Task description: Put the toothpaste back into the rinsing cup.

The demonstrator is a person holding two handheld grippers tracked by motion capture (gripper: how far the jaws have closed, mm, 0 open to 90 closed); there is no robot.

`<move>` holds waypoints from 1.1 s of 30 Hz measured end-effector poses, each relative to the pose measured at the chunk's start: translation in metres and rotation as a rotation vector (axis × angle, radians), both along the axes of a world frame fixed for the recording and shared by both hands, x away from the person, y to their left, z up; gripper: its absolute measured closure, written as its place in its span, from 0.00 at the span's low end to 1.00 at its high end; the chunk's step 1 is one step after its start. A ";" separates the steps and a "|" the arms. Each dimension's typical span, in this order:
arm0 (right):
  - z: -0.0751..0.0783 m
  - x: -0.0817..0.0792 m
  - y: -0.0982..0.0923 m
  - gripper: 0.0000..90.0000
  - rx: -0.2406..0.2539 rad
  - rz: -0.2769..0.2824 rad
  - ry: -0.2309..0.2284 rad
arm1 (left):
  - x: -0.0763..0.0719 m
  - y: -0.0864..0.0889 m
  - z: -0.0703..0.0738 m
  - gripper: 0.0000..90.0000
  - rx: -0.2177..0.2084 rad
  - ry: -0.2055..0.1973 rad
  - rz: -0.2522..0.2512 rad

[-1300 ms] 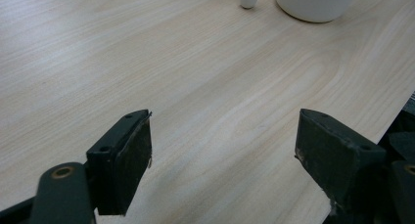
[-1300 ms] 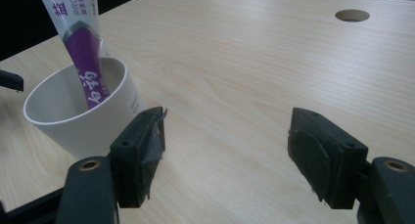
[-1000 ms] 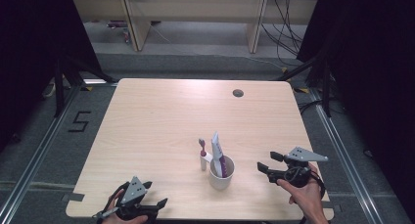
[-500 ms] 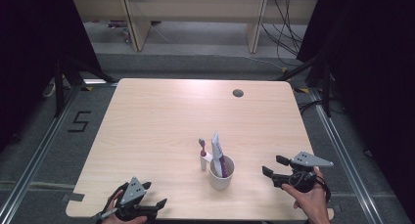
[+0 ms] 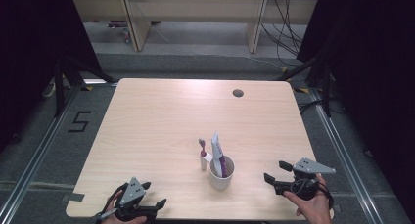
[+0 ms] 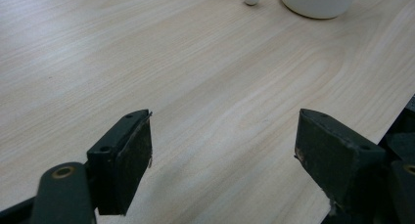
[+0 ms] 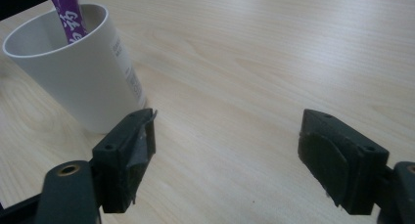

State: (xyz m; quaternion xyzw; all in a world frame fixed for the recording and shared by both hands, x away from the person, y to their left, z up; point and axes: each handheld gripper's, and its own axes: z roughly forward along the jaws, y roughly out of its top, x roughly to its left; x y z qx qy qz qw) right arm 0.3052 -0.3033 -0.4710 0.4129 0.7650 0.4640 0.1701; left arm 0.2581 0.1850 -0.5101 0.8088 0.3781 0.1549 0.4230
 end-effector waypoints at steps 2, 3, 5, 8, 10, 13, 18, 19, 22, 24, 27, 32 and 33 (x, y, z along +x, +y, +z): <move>-0.001 -0.002 -0.001 0.21 -0.004 -0.005 0.007 | 0.000 0.000 0.000 0.24 0.000 0.000 0.000; -0.002 -0.003 -0.002 0.21 -0.013 -0.006 0.005 | 0.000 0.000 0.000 0.24 0.000 0.000 0.000; -0.004 -0.006 -0.002 0.19 -0.005 -0.011 0.021 | 0.000 0.000 0.000 0.24 0.000 0.000 0.000; -0.005 -0.009 -0.004 0.19 -0.024 -0.007 0.018 | 0.001 0.002 0.001 0.24 0.022 0.001 -0.010; -0.006 -0.013 -0.003 0.19 -0.014 -0.016 0.049 | 0.001 0.002 0.001 0.24 0.025 0.001 -0.010; -0.010 -0.015 -0.006 0.19 -0.041 -0.002 0.040 | 0.001 0.002 0.000 0.24 0.025 0.001 -0.008; -0.014 -0.022 -0.007 0.18 -0.075 0.002 0.059 | 0.001 0.002 0.000 0.24 0.024 -0.002 -0.008; -0.015 -0.023 -0.005 0.18 -0.064 -0.010 0.063 | 0.001 0.002 0.000 0.24 0.025 -0.002 -0.007; -0.016 -0.027 -0.005 0.18 -0.052 -0.008 0.083 | 0.001 0.002 0.000 0.24 0.028 -0.003 -0.010; -0.016 -0.028 -0.007 0.18 -0.071 -0.003 0.064 | 0.001 0.002 0.000 0.24 0.028 -0.005 -0.007; -0.016 -0.030 -0.009 0.18 -0.075 -0.003 0.071 | 0.001 0.001 -0.001 0.23 0.003 -0.006 0.005; -0.018 -0.032 -0.011 0.18 -0.078 -0.007 0.070 | 0.001 0.002 0.000 0.23 0.020 -0.002 0.002; -0.018 -0.034 -0.011 0.18 -0.064 -0.011 0.084 | 0.001 0.001 -0.001 0.23 0.006 -0.004 0.009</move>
